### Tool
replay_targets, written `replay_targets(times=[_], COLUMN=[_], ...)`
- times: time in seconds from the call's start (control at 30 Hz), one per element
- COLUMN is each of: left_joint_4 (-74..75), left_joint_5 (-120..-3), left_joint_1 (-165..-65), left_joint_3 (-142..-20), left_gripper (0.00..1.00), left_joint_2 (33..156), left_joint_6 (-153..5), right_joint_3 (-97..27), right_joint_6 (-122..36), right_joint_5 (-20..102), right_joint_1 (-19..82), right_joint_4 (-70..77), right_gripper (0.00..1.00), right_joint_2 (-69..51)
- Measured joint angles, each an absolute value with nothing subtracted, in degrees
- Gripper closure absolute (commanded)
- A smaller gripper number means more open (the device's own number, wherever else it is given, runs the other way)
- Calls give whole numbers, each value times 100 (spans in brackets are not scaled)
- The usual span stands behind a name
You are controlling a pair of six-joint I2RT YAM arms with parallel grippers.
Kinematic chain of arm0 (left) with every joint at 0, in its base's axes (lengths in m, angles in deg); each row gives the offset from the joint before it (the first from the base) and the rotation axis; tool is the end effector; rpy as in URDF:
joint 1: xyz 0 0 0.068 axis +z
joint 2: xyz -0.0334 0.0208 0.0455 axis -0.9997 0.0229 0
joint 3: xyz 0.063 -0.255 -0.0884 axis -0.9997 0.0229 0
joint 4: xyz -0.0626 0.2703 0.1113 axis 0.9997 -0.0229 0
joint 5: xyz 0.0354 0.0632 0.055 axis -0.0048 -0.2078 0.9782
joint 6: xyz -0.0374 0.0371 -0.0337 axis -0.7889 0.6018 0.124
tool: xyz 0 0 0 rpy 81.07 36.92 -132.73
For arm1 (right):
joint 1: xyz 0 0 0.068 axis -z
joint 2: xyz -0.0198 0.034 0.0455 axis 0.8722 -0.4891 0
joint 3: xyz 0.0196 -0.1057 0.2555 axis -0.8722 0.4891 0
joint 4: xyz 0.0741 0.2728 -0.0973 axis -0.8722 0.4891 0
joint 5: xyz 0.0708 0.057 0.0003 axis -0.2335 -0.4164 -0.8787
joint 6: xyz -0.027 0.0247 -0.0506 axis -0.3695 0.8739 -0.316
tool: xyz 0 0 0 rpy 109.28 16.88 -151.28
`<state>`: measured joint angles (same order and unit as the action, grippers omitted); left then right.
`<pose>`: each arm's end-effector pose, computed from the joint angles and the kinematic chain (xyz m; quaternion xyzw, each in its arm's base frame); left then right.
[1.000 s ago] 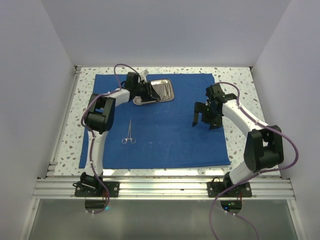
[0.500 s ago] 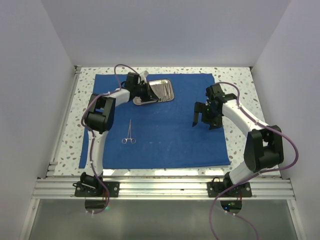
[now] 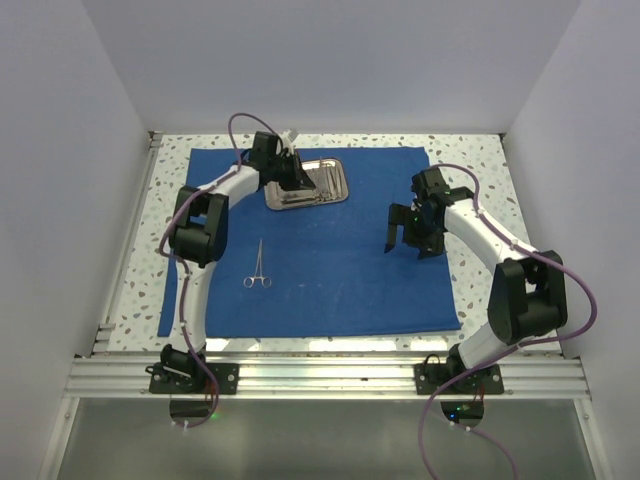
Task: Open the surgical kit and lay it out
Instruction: Pick up the medical item from the container, then place the medical item in the surgical kit.
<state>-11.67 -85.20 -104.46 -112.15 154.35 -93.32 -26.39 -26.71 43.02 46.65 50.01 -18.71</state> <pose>0.5411 -0.1791 0.1284 -0.0048 0.8852 -0.3852 0.2609 0.3367 0.0891 0.2076 0.0713 0.9824 0.0984 0.1421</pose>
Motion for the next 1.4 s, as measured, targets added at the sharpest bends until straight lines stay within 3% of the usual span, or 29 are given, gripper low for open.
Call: replay_targets(times=[0.53,0.9,1.4], left_joint_4=[-1449,-1615,-1916], left_joint_5=[-8553,-8542,-7559], left_joint_1=[-10426,-10374,-10142], left_joint_3=[-11169,-8835,-5189], left_gripper=[100,100,100], left_joint_2=[15072,12716,9538], left_joint_6=[-9129,-8818,-8729], right_joint_3=[-2593,-2514,-2141], right_joint_6=[-2671,-2668,-2664], right_joint_5=[4296,4241,4071], right_joint_1=[4665,4665,4668], right_joint_4=[4931,4846,4699], right_gripper=[6,6,7], right_joint_2=[-1871,-1865,-1648])
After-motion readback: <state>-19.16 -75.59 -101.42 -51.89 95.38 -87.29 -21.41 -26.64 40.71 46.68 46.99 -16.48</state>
